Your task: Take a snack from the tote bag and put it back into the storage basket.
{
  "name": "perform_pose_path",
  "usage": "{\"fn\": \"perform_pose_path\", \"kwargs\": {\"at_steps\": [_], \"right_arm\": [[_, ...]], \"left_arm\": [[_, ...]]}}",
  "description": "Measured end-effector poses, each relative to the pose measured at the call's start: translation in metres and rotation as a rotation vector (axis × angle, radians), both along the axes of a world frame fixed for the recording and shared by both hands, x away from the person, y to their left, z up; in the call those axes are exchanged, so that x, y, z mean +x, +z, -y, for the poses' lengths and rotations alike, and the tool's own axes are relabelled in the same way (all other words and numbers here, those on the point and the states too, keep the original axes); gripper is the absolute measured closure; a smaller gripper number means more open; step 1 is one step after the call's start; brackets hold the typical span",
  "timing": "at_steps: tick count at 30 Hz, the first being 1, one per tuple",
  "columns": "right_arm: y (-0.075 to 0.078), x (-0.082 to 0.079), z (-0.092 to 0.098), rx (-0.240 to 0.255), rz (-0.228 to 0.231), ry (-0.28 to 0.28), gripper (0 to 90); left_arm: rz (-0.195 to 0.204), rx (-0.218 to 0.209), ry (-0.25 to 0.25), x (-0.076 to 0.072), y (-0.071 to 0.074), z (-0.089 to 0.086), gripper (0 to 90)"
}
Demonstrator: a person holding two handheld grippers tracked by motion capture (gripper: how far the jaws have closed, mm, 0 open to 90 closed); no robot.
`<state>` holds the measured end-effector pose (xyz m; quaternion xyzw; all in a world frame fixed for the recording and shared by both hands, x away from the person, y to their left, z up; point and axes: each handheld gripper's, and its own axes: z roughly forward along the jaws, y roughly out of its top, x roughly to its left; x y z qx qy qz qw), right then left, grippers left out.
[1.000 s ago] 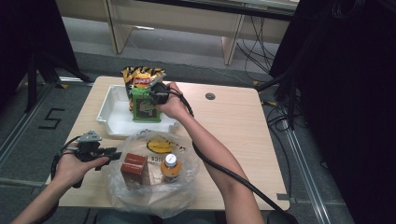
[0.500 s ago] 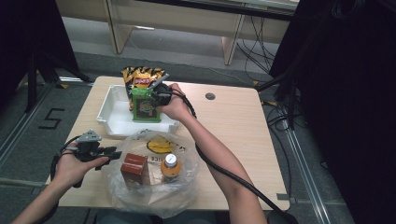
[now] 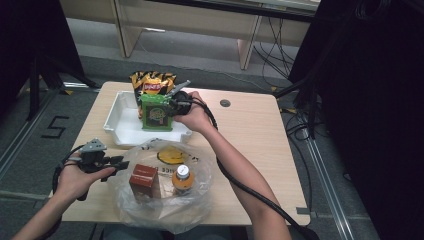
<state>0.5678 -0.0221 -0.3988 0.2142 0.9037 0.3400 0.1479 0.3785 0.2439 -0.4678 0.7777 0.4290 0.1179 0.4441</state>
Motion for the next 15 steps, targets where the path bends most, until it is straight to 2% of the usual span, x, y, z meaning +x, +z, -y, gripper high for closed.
{"fn": "perform_pose_path", "kwargs": {"at_steps": [2,3,5,6,7,8,9,11,12,13,14,15], "right_arm": [[0.006,-0.006,0.009,0.028,0.0,-0.003,77.0],[0.008,-0.008,0.012,0.039,-0.009,-0.012,76.1],[0.01,-0.01,0.015,0.042,-0.009,-0.005,75.3],[0.014,-0.017,0.021,0.063,-0.021,-0.013,73.6],[0.015,-0.02,0.024,0.08,-0.022,-0.022,73.0],[0.015,-0.02,0.024,0.08,-0.022,-0.022,73.0],[0.019,-0.026,0.03,0.093,-0.015,-0.027,71.7],[0.021,-0.029,0.034,0.096,-0.031,-0.034,71.1],[0.022,-0.031,0.036,0.11,-0.02,-0.03,70.4],[0.026,-0.036,0.041,0.127,-0.028,-0.033,69.3],[0.027,-0.038,0.043,0.141,-0.03,-0.045,68.6],[0.033,-0.044,0.051,0.157,-0.038,-0.029,66.9]], "left_arm": [[0.02,0.004,-0.006,0.0,0.002,-0.001,62.5],[0.017,-0.014,0.011,-0.001,0.002,0.0,62.2],[0.025,-0.013,0.01,-0.002,0.004,0.0,61.4],[0.044,-0.023,0.014,-0.003,0.006,0.0,60.6],[0.046,-0.022,0.014,-0.004,0.008,0.0,60.1],[0.046,-0.022,0.014,-0.004,0.008,0.0,59.6],[0.063,-0.037,0.023,-0.005,0.011,0.0,59.0],[0.07,-0.039,0.023,-0.005,0.012,0.0,58.3],[0.076,-0.044,0.036,-0.007,0.015,0.0,58.3],[0.086,-0.036,0.034,-0.007,0.017,-0.001,58.0],[0.088,-0.052,0.039,-0.008,0.018,-0.001,57.7],[0.099,-0.056,0.036,-0.009,0.021,-0.001,57.3]]}}
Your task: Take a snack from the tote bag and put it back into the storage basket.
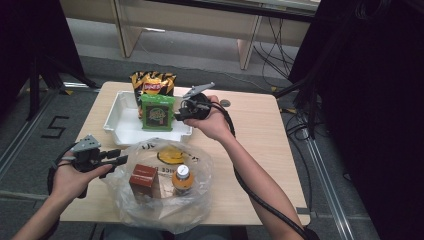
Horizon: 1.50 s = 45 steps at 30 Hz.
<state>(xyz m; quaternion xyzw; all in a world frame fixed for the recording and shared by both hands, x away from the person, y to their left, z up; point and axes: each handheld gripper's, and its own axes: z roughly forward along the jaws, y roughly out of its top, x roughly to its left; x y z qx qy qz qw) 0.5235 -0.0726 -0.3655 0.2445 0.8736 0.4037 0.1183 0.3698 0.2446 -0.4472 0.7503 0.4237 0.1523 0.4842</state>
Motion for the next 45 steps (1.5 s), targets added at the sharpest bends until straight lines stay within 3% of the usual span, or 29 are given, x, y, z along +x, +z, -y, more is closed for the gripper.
{"fn": "perform_pose_path", "kwargs": {"at_steps": [7,15,16,19,21,24,25,27,32,33,34,35,36,39,40,42,43,45], "right_arm": [[0.011,-0.03,0.023,0.098,-0.036,0.012,63.8],[0.008,-0.064,0.041,0.171,-0.053,0.055,57.1],[0.006,-0.073,0.046,0.197,-0.071,0.049,55.2],[0.003,-0.086,0.053,0.231,-0.105,0.053,52.1],[-0.001,-0.094,0.057,0.252,-0.108,0.062,49.2],[-0.003,-0.099,0.061,0.267,-0.091,0.073,47.2],[-0.005,-0.106,0.064,0.3,-0.141,0.038,45.4],[-0.007,-0.106,0.067,0.316,-0.145,0.046,43.5],[-0.011,-0.118,0.068,0.315,-0.16,0.037,40.3],[-0.011,-0.118,0.068,0.315,-0.16,0.037,40.3],[-0.011,-0.121,0.069,0.295,-0.14,0.038,39.5],[-0.012,-0.121,0.069,0.302,-0.134,0.042,39.2],[-0.012,-0.122,0.07,0.31,-0.133,0.041,39.1],[-0.013,-0.128,0.07,0.327,-0.141,0.029,38.2],[-0.013,-0.127,0.071,0.315,-0.119,0.041,37.9],[-0.013,-0.13,0.071,0.313,-0.135,0.033,37.8],[-0.013,-0.13,0.071,0.307,-0.117,0.04,37.5],[-0.014,-0.13,0.071,0.309,-0.093,0.074,36.6]], "left_arm": [[0.045,-0.01,0.006,-0.004,0.008,0.001,54.2],[0.115,-0.012,0.026,-0.022,0.011,-0.004,50.0],[0.12,-0.03,0.029,-0.026,0.01,-0.005,48.7],[0.161,-0.013,0.016,-0.03,0.009,-0.006,47.0],[0.152,-0.022,0.026,-0.033,0.009,-0.005,47.0],[0.182,0.003,0.01,-0.031,0.009,-0.005,47.2],[0.152,-0.03,0.035,-0.032,0.008,-0.002,47.2],[0.179,-0.006,0.022,-0.03,0.008,-0.003,47.2],[0.176,-0.006,0.033,-0.029,0.004,-0.004,46.5],[0.185,0.014,0.023,-0.028,0.004,-0.006,46.5],[0.154,-0.017,0.046,-0.029,0.001,-0.004,46.2],[0.177,0.014,0.03,-0.027,0.001,-0.006,46.2],[0.155,-0.021,0.05,-0.028,0.0,-0.003,46.1],[0.173,0.002,0.039,-0.027,0.0,-0.005,46.1],[0.18,0.009,0.034,-0.026,0.0,-0.005,46.0],[0.165,-0.015,0.044,-0.027,-0.001,-0.004,46.1],[0.179,0.01,0.038,-0.026,-0.001,-0.005,46.1],[0.17,-0.007,0.043,-0.026,-0.002,-0.004,46.1]]}}
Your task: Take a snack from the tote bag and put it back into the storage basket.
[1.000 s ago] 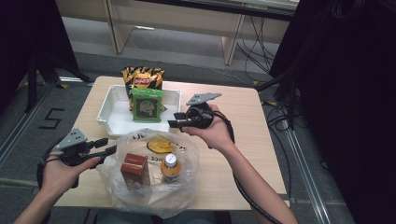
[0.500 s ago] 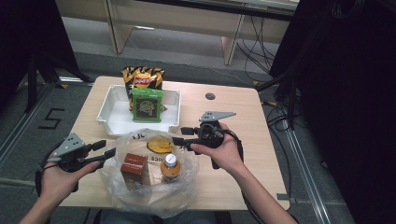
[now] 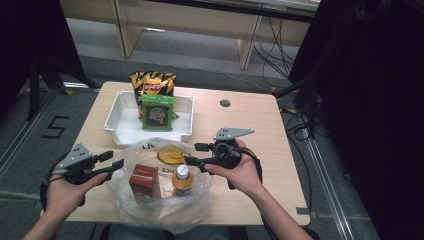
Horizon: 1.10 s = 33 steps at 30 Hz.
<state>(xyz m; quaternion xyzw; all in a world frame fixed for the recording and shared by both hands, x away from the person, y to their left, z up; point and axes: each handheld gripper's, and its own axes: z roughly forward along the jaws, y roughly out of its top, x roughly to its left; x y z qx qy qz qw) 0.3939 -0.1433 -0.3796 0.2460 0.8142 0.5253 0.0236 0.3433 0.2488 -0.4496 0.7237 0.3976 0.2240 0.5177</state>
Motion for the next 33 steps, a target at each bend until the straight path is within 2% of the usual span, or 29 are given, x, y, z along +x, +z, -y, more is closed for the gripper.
{"fn": "perform_pose_path", "kwargs": {"at_steps": [2,3,5,10,11,13,14,17,18,19,20,21,24,26,29,30,31,33], "right_arm": [[0.001,-0.003,-0.001,-0.003,-0.002,-0.002,36.0],[0.002,-0.006,-0.002,0.002,-0.028,-0.006,36.0],[0.003,-0.008,-0.004,0.011,-0.011,0.001,35.5],[0.004,-0.016,-0.009,0.006,-0.03,0.011,34.5],[0.003,-0.015,-0.009,0.001,0.005,0.025,34.1],[0.002,-0.018,-0.01,0.002,-0.01,0.028,33.0],[0.002,-0.019,-0.011,-0.002,-0.021,0.028,31.9],[0.0,-0.02,-0.014,-0.003,-0.015,0.029,30.4],[-0.003,-0.021,-0.017,-0.022,0.005,0.055,28.9],[-0.003,-0.022,-0.018,-0.027,0.009,0.057,28.6],[-0.004,-0.023,-0.019,-0.04,-0.003,0.061,28.1],[-0.005,-0.024,-0.021,-0.041,-0.001,0.065,27.4],[-0.008,-0.025,-0.024,-0.04,0.007,0.063,27.1],[-0.011,-0.026,-0.024,-0.055,0.001,0.072,26.2],[-0.016,-0.026,-0.024,-0.058,-0.014,0.073,25.5],[-0.019,-0.027,-0.025,-0.048,-0.015,0.069,25.1],[-0.025,-0.028,-0.024,-0.077,-0.018,0.071,24.2],[-0.027,-0.028,-0.025,-0.079,-0.014,0.072,23.9]], "left_arm": [[0.004,0.015,-0.004,0.0,0.0,-0.001,46.1],[-0.001,0.007,0.0,0.0,-0.001,0.0,46.2],[-0.001,0.006,0.002,0.0,-0.001,0.0,46.2],[0.005,0.005,0.008,0.001,0.0,0.0,46.3],[0.006,0.006,0.01,0.001,0.001,0.0,46.3],[0.022,0.011,0.003,0.002,0.001,-0.001,46.3],[0.01,0.008,0.013,0.0,0.001,0.0,46.3],[0.013,-0.001,0.009,0.0,0.001,0.0,46.3],[0.011,0.004,0.017,-0.003,0.003,0.002,46.3],[0.018,0.004,0.012,-0.002,0.003,0.002,46.3],[0.032,0.008,0.004,-0.001,0.003,0.002,46.3],[0.025,-0.002,0.009,-0.002,0.003,0.002,46.3],[0.037,0.008,-0.002,-0.001,0.003,0.001,46.3],[0.014,-0.004,0.02,-0.002,0.003,0.002,46.4],[0.03,-0.005,0.002,0.001,0.002,0.002,46.4],[0.009,0.002,0.019,0.0,0.002,0.002,46.4],[0.012,0.001,0.011,0.0,0.001,0.003,46.5],[0.012,-0.001,0.01,-0.001,0.002,0.003,46.5]]}}
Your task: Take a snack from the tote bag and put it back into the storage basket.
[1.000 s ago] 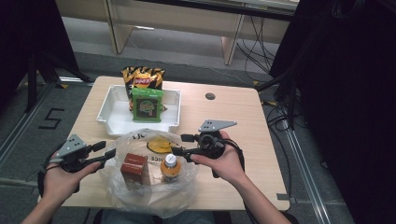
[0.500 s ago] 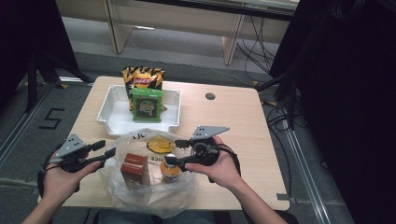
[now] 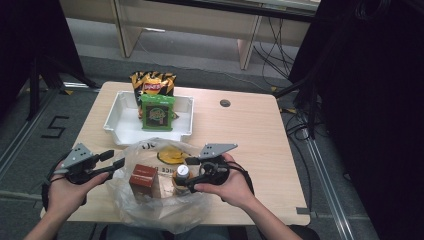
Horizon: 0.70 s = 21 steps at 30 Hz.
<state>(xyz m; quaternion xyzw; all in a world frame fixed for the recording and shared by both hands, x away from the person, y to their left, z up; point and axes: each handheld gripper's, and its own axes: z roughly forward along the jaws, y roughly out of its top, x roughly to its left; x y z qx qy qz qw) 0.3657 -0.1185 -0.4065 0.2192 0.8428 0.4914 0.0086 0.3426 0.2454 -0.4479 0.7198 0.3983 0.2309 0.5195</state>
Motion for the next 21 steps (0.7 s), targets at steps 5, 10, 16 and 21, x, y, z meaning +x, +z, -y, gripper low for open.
{"fn": "perform_pose_path", "kwargs": {"at_steps": [5,10,16,21], "right_arm": [[-0.011,-0.002,-0.003,-0.032,-0.004,0.005,23.1],[-0.024,-0.001,-0.004,-0.046,0.003,0.01,23.9],[-0.034,-0.005,-0.003,-0.056,0.008,0.008,24.6],[-0.041,-0.007,-0.003,-0.063,0.025,0.006,25.0]], "left_arm": [[0.0,-0.005,0.004,-0.004,0.0,-0.002,46.5],[0.016,-0.011,-0.002,-0.001,0.001,-0.003,46.5],[0.02,-0.002,-0.011,-0.001,0.001,-0.003,46.5],[0.022,-0.001,-0.012,-0.002,0.0,-0.004,46.5]]}}
